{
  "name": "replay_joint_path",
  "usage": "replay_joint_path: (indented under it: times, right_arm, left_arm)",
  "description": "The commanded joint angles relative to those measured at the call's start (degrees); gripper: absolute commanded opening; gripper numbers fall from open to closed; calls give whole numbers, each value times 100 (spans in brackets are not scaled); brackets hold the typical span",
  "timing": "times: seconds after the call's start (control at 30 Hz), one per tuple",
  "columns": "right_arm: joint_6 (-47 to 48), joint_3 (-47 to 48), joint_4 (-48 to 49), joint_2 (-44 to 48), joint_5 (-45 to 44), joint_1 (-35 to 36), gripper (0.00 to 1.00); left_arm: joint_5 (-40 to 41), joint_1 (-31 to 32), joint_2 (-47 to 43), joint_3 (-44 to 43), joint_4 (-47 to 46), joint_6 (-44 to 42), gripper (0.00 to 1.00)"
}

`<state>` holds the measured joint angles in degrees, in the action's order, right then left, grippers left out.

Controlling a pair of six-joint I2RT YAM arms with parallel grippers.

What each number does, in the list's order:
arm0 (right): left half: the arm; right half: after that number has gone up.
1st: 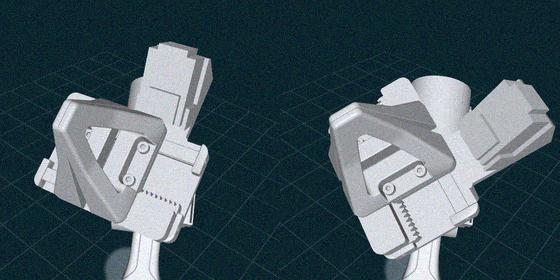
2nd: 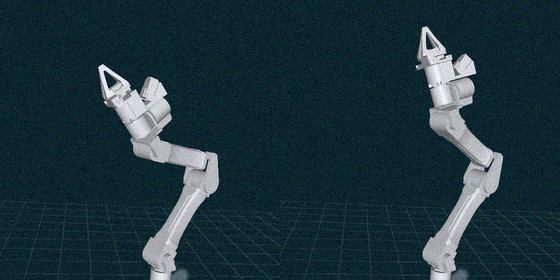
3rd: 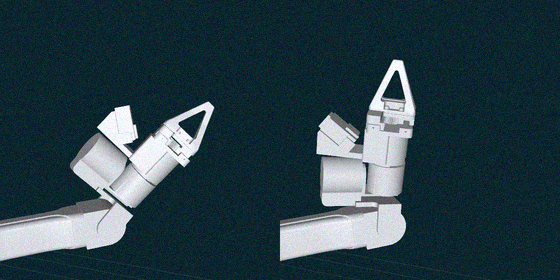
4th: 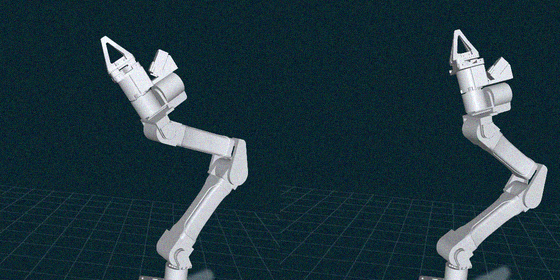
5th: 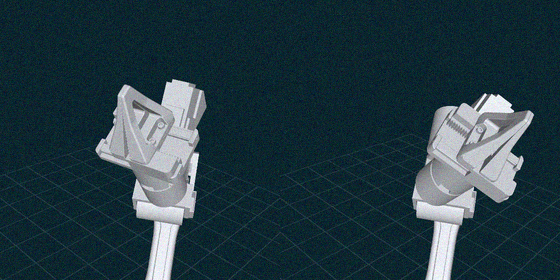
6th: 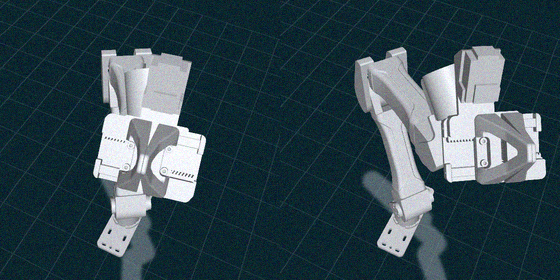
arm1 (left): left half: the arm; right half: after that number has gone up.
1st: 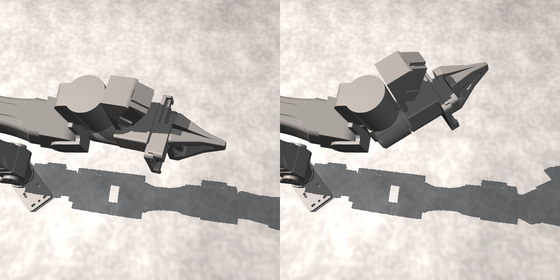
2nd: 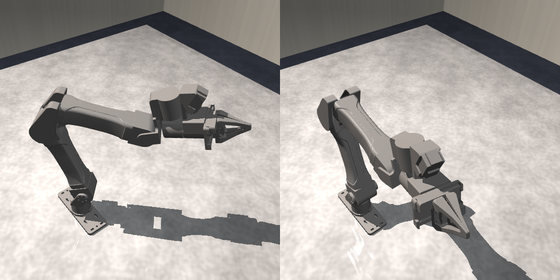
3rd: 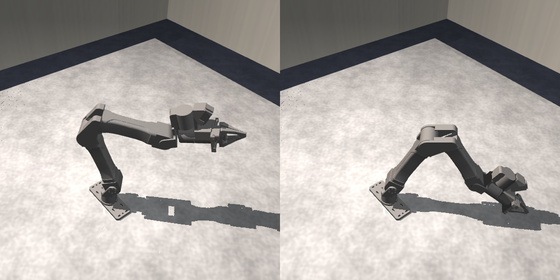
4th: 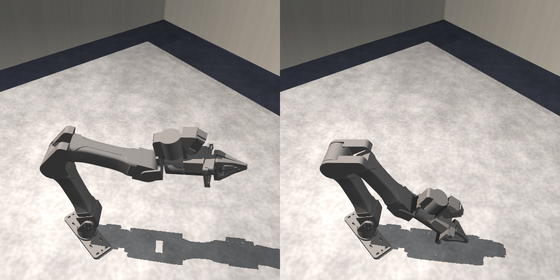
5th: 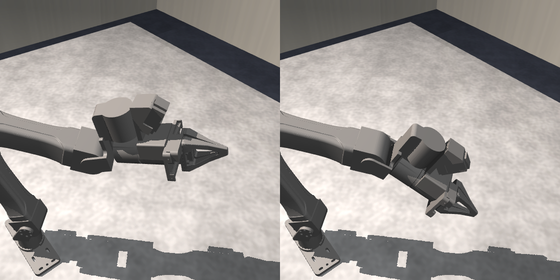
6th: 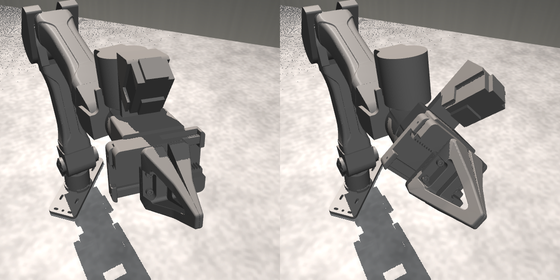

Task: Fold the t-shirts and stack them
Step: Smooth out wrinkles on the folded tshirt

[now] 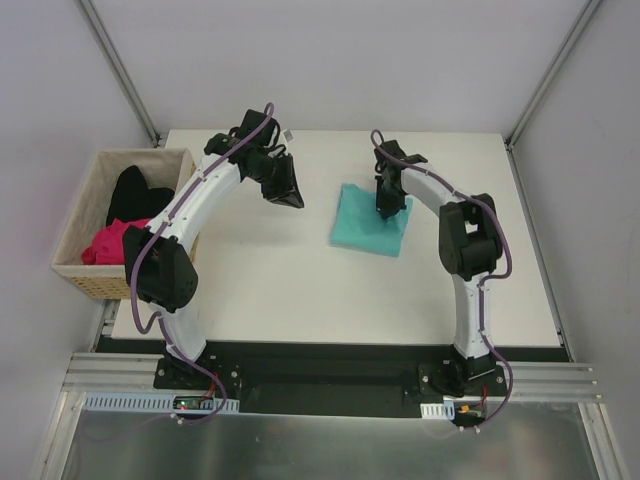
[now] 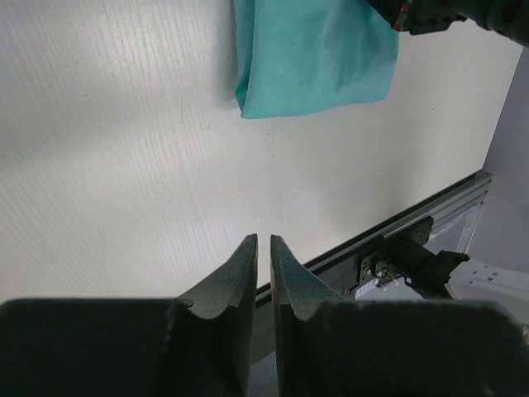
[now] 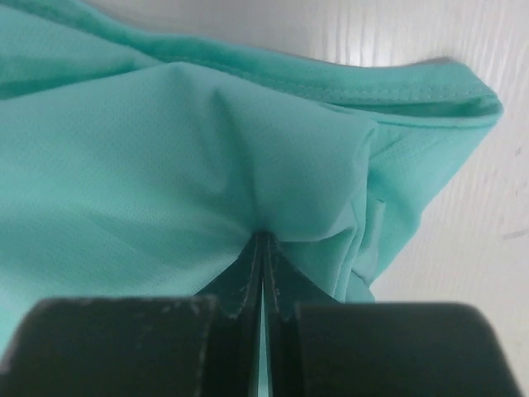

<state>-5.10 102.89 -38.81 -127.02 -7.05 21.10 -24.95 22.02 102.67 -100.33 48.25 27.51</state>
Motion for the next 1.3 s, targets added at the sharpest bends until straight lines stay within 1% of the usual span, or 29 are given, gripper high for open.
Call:
replay_joint_path:
  times: [0.0, 0.07, 0.27, 0.7, 0.83, 0.9, 1.0, 1.07, 1.1, 1.17, 1.23, 1.27]
  right_arm:
    - [-289, -611, -66, 669, 63, 78, 0]
    - [-351, -919, 4, 836, 63, 122, 0]
    - [-456, -1420, 22, 1135, 28, 377, 0]
    - [-755, -2027, -74, 1663, -60, 1387, 0]
    - [-887, -2063, -258, 1891, -471, 1695, 1]
    - [-983, -1984, -538, 2119, -709, 1906, 6]
    - [-1124, -1773, -969, 2567, -1428, 2231, 15]
    - [-1247, -1606, -1172, 2857, -1650, 2397, 20]
    - [-1308, -1553, -1391, 2928, -1738, 2425, 22]
    - [-1467, -1465, -1611, 3034, -1949, 2451, 28]
    - [-1537, -1456, -1674, 3069, -2125, 2451, 30]
    - [-1546, -1465, -1717, 3052, -2169, 2460, 34]
  left_arm:
    - [69, -40, -239, -91, -44, -35, 11]
    - [60, -40, -230, -118, -35, -70, 11]
    - [78, -40, -257, -153, 9, -158, 11]
    - [227, -58, -459, 110, 62, -307, 11]
    - [306, -66, -485, 154, 62, -342, 11]
    - [306, -75, -468, 190, 62, -386, 11]
    - [307, -84, -380, 242, 53, -439, 11]
    - [280, -84, -318, 242, 44, -483, 11]
    - [237, -84, -240, 234, 53, -492, 11]
    - [192, -84, -152, 216, 36, -527, 11]
    - [114, -84, -20, 190, 18, -571, 11]
    - [78, -84, 24, 146, 9, -580, 11]
